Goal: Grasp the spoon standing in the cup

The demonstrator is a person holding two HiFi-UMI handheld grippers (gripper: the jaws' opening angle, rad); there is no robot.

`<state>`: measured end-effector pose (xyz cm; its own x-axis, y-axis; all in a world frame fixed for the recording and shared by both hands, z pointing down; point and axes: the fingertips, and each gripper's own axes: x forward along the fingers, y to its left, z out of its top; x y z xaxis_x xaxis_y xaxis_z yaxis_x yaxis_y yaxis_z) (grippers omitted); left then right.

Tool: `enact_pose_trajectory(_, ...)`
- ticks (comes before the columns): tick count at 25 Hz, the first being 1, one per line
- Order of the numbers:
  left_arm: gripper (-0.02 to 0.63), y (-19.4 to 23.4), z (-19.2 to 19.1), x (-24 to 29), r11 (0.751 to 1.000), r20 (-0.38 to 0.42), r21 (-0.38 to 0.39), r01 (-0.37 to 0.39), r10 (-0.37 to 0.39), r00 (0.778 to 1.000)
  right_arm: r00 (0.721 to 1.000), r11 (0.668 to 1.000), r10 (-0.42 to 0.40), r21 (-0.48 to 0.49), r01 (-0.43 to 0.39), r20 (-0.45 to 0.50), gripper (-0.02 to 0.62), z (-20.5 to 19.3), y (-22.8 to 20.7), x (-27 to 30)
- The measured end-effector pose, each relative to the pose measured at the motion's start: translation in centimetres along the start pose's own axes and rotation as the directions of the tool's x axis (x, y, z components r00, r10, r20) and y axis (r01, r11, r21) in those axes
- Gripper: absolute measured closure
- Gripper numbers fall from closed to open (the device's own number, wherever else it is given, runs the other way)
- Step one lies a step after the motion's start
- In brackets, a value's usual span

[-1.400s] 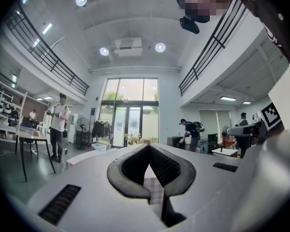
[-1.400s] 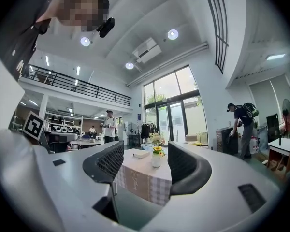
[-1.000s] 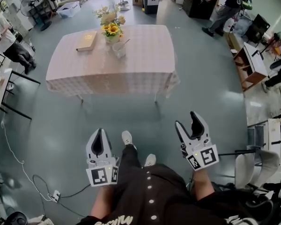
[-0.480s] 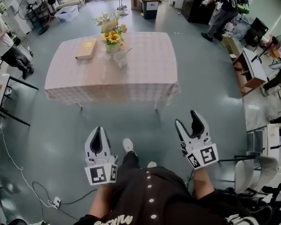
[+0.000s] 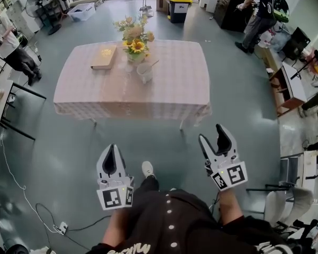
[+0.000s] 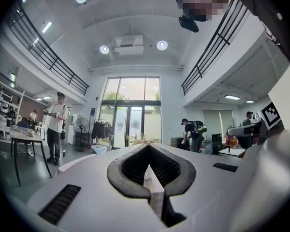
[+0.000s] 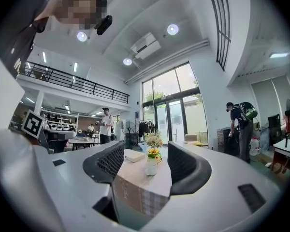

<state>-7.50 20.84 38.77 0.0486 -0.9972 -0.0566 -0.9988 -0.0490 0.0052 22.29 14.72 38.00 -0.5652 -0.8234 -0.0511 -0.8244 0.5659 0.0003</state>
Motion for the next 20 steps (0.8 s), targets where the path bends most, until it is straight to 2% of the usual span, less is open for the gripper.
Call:
enact_pose_trajectory(10, 0.589, 3.9, 0.9, 5.6, 1.0, 0.01, -0.005, 0.007, -0.007, 1.0, 1.0, 1.0, -0.002, -0.003, 0.002, 0.009, 0.333, 1.0, -0.2, 7.1)
enact_pose_trajectory(20, 0.588, 8.2, 1.6, 11.2, 0.998, 0.031, -0.003, 0.057, -0.057, 0.998, 0.998, 1.0, -0.017, 0.003, 0.017, 0.059, 0.333, 2.3, 1.1, 14.7)
